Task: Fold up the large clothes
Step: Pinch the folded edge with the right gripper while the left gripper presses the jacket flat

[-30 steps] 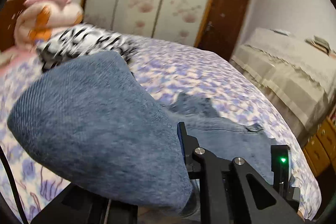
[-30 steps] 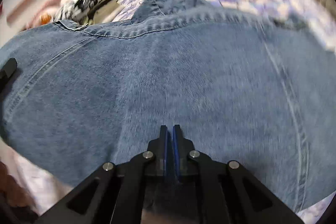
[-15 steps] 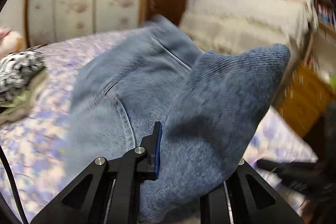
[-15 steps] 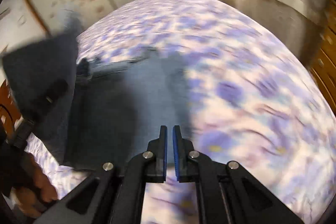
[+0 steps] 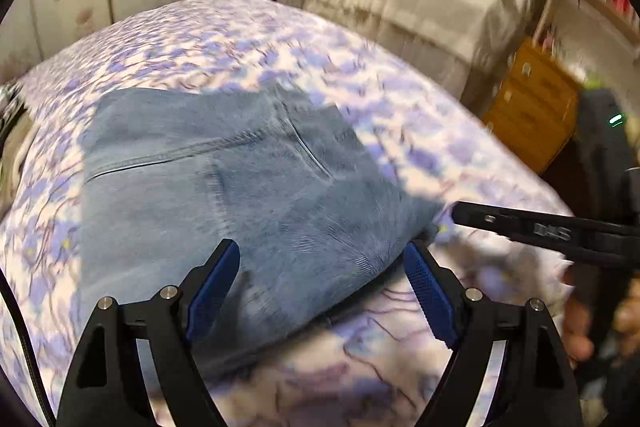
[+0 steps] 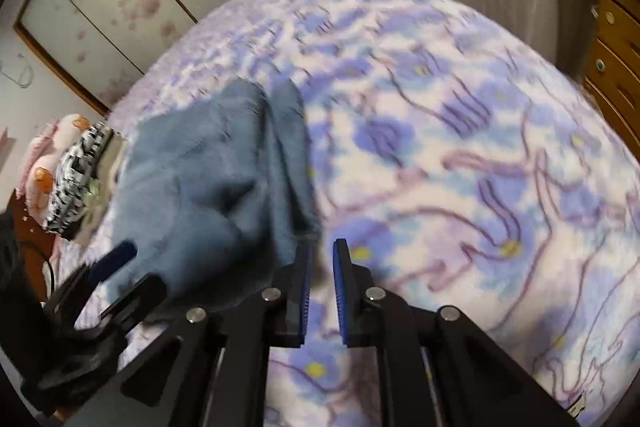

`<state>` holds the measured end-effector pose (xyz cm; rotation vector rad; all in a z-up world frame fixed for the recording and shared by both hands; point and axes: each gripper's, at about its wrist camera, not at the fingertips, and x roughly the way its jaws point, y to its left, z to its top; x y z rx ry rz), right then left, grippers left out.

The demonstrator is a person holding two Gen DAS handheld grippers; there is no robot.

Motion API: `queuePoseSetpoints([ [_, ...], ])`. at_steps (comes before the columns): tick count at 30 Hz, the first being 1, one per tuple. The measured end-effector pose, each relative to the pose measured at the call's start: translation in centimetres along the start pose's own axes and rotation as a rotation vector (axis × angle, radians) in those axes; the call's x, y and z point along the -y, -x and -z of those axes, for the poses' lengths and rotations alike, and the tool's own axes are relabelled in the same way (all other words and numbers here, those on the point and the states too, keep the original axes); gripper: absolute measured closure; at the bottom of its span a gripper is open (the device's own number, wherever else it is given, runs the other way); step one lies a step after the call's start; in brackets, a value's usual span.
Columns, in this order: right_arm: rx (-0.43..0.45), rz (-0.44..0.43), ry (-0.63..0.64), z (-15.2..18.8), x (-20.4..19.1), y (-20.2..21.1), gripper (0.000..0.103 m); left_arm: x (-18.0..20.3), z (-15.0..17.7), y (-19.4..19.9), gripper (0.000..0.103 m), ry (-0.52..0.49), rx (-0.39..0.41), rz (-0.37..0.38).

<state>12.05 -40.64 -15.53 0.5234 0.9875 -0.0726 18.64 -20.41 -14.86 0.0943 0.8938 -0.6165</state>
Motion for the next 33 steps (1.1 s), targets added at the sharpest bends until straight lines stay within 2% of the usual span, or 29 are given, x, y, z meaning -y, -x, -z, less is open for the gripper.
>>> queuePoseSetpoints([
  [2,0.013,-0.030,0.002,-0.8,-0.6,0.6,0.084,-1.9,0.0,2.0,0.019,0.074,0.030,0.001],
  [5,-0.012,-0.110,-0.003,-2.0,-1.6,0.7,0.072,-6.0,0.3,3.2,0.019,0.173,0.028,-0.076],
  [7,-0.052,-0.153,-0.002,-2.7,-2.5,0.0,0.071,-9.3,1.0,2.9,0.019,0.237,-0.008,-0.153],
  [8,-0.085,-0.178,0.001,-3.0,-2.9,-0.6,0.071,-10.2,1.3,2.9,0.019,0.258,-0.020,-0.166],
  [10,-0.144,-0.200,0.005,-3.3,-3.7,-2.0,0.071,-12.6,2.1,2.5,0.019,0.329,-0.047,-0.158],
  [12,-0.187,-0.187,0.018,-3.6,-4.3,-3.4,0.071,-14.3,2.9,2.1,0.019,0.385,-0.065,-0.130],
  [16,-0.275,-0.214,0.001,-4.5,-4.1,-6.4,0.071,-15.9,4.2,0.4,0.019,0.441,-0.112,-0.078],
  [19,-0.328,-0.241,0.003,-4.8,-4.0,-8.8,0.072,-16.5,4.5,-0.6,0.019,0.467,-0.110,-0.033],
  [20,-0.337,-0.237,0.002,-4.8,-4.0,-9.3,0.083,-16.6,4.4,-0.9,0.019,0.470,-0.110,-0.021],
  [23,-0.288,-0.206,0.079,-4.5,-4.9,-8.8,0.093,-16.6,3.9,-1.4,0.020,0.461,-0.116,-0.021],
  [25,-0.192,-0.198,0.141,-4.7,-6.1,-6.0,0.094,-16.2,3.3,-1.1,0.021,0.446,-0.102,-0.024],
  [26,-0.110,-0.216,0.168,-4.8,-6.7,-3.5,0.094,-15.8,3.0,-0.7,0.021,0.431,-0.086,-0.019],
  [28,-0.030,-0.219,0.200,-4.7,-7.1,-0.9,0.094,-15.0,2.7,0.0,0.021,0.400,-0.055,-0.010],
  [29,-0.002,-0.192,0.230,-4.4,-7.2,-0.2,0.094,-14.4,2.7,0.0,0.021,0.378,-0.046,-0.012],
  [31,-0.013,-0.130,0.241,-3.8,-6.3,-1.0,0.094,-13.3,3.1,-0.8,0.021,0.338,-0.063,-0.029],
  [33,-0.091,-0.096,0.197,-3.0,-4.1,-3.8,0.094,-12.8,3.8,-1.9,0.022,0.334,-0.088,-0.031],
])
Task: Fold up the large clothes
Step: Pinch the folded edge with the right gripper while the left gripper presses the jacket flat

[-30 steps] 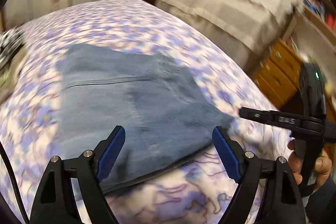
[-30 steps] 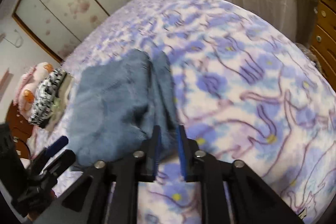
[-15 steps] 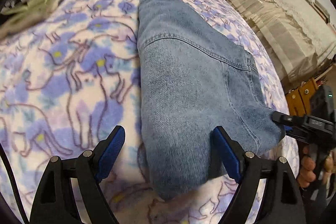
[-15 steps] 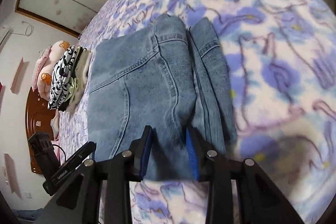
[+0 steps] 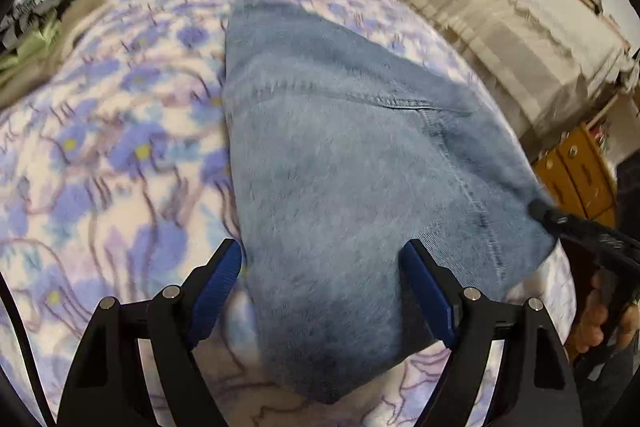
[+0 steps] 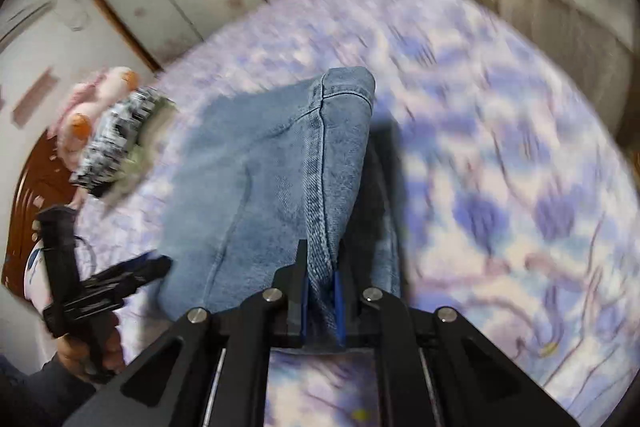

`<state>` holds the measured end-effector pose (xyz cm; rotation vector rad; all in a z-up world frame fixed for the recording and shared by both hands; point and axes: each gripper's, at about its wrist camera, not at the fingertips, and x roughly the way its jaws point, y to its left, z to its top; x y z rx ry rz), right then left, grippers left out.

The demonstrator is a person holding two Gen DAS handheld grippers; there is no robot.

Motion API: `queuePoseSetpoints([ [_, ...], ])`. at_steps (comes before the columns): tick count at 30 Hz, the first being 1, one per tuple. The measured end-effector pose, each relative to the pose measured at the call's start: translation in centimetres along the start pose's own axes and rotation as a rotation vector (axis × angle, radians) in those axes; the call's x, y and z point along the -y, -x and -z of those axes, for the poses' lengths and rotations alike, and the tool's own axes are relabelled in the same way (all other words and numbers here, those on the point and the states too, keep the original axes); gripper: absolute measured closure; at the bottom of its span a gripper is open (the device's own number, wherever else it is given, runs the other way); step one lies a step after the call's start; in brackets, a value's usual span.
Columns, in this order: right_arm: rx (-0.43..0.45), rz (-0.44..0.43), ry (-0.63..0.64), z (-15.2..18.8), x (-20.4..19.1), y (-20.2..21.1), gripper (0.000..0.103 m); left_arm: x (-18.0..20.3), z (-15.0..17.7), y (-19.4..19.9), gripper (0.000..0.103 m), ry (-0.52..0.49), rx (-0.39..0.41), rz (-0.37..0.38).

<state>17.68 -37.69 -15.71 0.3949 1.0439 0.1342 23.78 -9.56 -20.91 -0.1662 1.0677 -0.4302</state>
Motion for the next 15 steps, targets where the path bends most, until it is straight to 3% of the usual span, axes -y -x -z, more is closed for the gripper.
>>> queuePoseSetpoints([
  [3,-0.081,-0.006,-0.064,1.3,1.8,-2.9,0.093,-0.1,1.0,-0.9,0.022,0.005,0.002,-0.017],
  [7,-0.027,-0.031,-0.109,0.4,1.3,-0.4,0.084,-0.3,0.4,0.0,0.022,0.005,-0.007,-0.016],
  [10,0.037,-0.014,-0.090,-0.6,1.4,1.3,0.062,0.0,-0.4,0.6,0.022,-0.039,-0.027,-0.032],
  [15,0.022,0.035,-0.117,-3.3,2.8,-0.6,0.060,-0.5,-2.7,0.3,0.022,-0.027,-0.043,-0.045],
])
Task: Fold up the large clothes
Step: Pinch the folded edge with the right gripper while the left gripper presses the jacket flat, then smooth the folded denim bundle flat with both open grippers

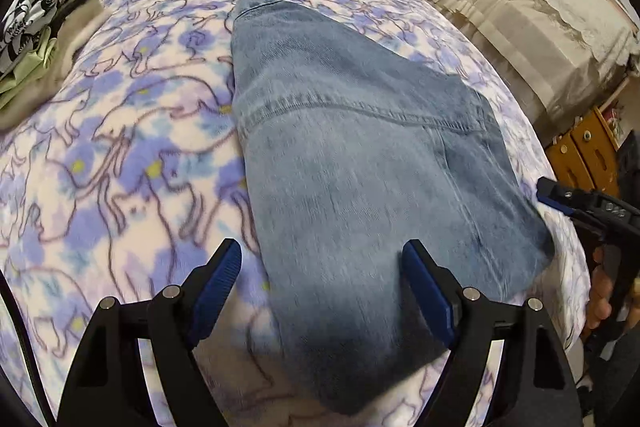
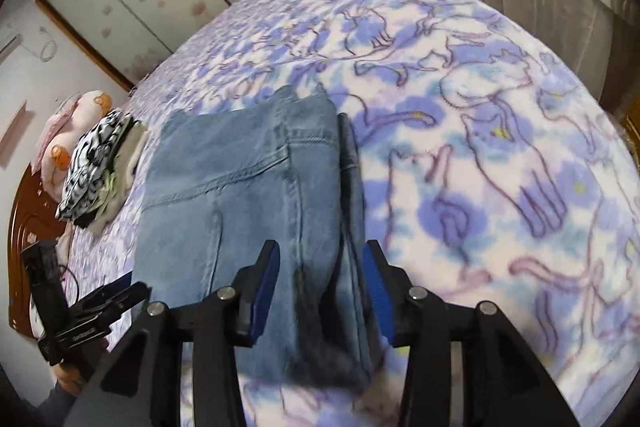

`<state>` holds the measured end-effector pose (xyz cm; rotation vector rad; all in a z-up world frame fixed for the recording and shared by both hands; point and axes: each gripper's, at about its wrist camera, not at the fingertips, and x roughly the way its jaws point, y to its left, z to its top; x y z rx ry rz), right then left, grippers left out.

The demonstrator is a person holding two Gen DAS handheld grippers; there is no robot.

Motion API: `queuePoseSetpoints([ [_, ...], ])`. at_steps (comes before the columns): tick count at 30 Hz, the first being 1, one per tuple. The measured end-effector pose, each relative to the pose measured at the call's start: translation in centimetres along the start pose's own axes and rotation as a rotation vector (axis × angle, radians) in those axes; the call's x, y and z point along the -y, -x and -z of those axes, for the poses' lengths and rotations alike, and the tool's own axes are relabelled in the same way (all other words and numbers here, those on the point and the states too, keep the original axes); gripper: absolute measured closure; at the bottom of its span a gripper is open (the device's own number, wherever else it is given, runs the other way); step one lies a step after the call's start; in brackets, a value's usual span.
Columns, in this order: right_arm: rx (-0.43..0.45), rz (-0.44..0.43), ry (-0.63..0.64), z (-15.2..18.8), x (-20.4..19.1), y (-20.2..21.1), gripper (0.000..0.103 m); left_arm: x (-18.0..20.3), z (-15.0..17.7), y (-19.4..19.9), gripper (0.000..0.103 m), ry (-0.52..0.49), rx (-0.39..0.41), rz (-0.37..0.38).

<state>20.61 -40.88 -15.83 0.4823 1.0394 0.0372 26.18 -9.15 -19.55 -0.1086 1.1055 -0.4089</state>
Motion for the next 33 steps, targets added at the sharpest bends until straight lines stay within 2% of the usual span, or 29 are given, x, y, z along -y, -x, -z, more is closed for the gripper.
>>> queuePoseSetpoints([
  [4,-0.004,0.014,-0.040,-2.1,0.2,-2.8,0.060,-0.9,-2.4,-1.6,0.022,0.059,-0.051,0.065],
  [11,-0.027,0.006,-0.091,-5.8,0.5,-7.0,0.058,-2.3,-6.3,-4.0,0.022,0.121,-0.047,0.071],
  [12,-0.031,0.006,-0.082,-5.9,0.4,-7.3,0.061,-2.6,-6.7,-4.3,0.022,0.137,-0.049,0.073],
  [13,-0.030,0.005,-0.055,-6.0,0.2,-7.4,0.078,-2.8,-6.9,-4.5,0.023,0.148,-0.047,0.074],
  [14,-0.019,0.016,-0.023,-6.1,-0.1,-7.1,0.087,-3.0,-7.1,-4.4,0.029,0.159,-0.035,0.075],
  [16,0.029,0.018,-0.002,-6.1,-0.3,-6.2,0.090,-3.4,-7.2,-4.2,0.030,0.163,-0.003,0.079],
  [20,0.019,0.060,0.014,-5.5,0.1,-7.6,0.088,-3.6,-6.5,-5.1,0.030,0.151,0.003,0.077],
  [23,0.029,0.095,0.028,-5.6,-0.8,-6.5,0.082,-3.5,-6.6,-4.6,0.030,0.156,0.015,0.060],
  [26,0.035,0.126,0.048,-5.1,-1.5,-5.0,0.082,-2.8,-6.5,-3.7,0.029,0.121,0.013,0.016],
  [33,0.008,0.125,0.047,-2.4,-1.6,-2.0,0.082,-1.2,-5.1,-1.3,0.026,0.085,-0.012,-0.028],
])
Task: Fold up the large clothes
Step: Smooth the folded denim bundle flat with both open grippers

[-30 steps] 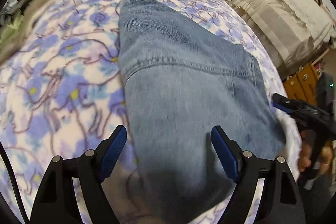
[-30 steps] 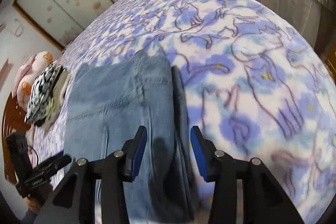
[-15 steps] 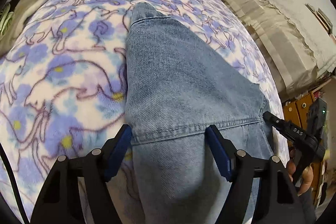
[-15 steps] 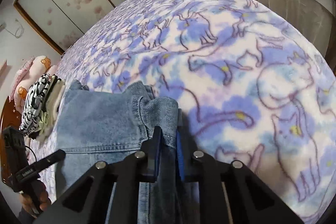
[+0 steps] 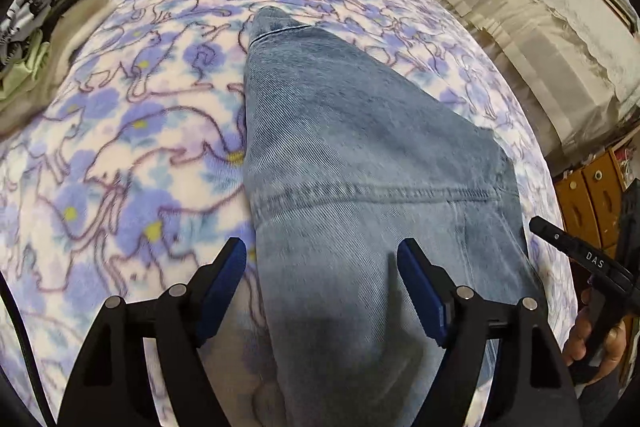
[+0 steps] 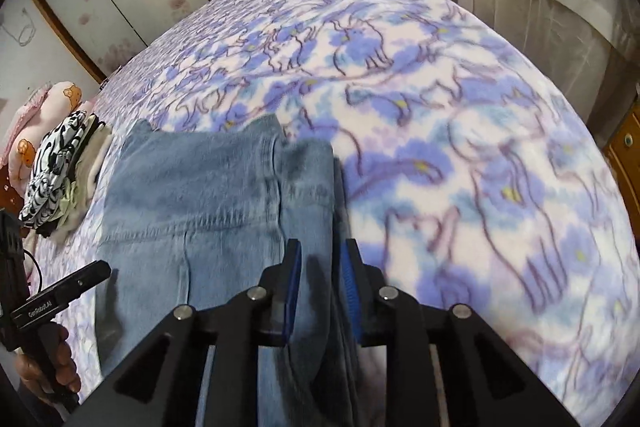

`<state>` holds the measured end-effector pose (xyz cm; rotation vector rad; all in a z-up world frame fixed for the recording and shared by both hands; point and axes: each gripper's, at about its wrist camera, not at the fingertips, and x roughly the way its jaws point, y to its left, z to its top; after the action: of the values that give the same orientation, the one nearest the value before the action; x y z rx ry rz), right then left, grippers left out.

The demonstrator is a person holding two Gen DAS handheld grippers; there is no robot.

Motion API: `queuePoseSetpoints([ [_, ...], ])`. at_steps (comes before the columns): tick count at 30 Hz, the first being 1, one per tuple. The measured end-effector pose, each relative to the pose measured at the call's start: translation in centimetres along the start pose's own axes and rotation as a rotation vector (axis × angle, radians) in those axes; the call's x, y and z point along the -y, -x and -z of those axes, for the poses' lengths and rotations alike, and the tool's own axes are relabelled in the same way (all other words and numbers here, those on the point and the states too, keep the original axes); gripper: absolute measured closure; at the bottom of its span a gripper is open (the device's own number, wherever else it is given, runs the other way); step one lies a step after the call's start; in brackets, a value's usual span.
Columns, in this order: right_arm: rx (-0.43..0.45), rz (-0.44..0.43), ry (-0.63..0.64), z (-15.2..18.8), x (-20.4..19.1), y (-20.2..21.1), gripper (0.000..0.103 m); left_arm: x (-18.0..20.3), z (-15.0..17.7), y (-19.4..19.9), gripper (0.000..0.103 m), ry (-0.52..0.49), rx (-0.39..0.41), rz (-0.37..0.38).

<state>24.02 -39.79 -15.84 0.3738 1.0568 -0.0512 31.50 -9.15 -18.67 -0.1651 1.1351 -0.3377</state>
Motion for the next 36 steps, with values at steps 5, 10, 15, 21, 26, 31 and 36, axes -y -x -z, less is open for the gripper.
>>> queuePoseSetpoints([
  [5,-0.006,0.000,0.018,2.7,-0.3,2.1,0.082,1.1,2.2,2.6,0.026,-0.043,0.015,-0.037],
  [10,0.003,-0.017,0.027,5.9,-0.8,4.5,0.082,1.9,5.1,5.1,0.026,-0.077,0.028,-0.086],
  [15,-0.010,-0.048,0.014,9.5,-1.0,6.4,0.082,2.4,8.3,7.4,0.026,-0.080,0.031,-0.087],
  [21,-0.015,-0.052,0.042,12.2,-1.6,8.1,0.069,3.0,10.3,9.5,0.025,-0.080,0.024,-0.091],
  [26,0.015,-0.061,0.066,11.9,-2.4,9.4,0.050,3.2,10.3,10.7,0.014,-0.067,0.028,-0.078],
  [31,0.068,-0.033,0.133,11.0,-3.9,10.4,0.034,3.2,10.1,10.7,0.009,-0.061,0.011,-0.074],
  [36,0.154,-0.006,0.205,9.1,-4.2,10.7,0.019,2.8,8.8,10.3,0.009,-0.053,0.014,-0.018],
])
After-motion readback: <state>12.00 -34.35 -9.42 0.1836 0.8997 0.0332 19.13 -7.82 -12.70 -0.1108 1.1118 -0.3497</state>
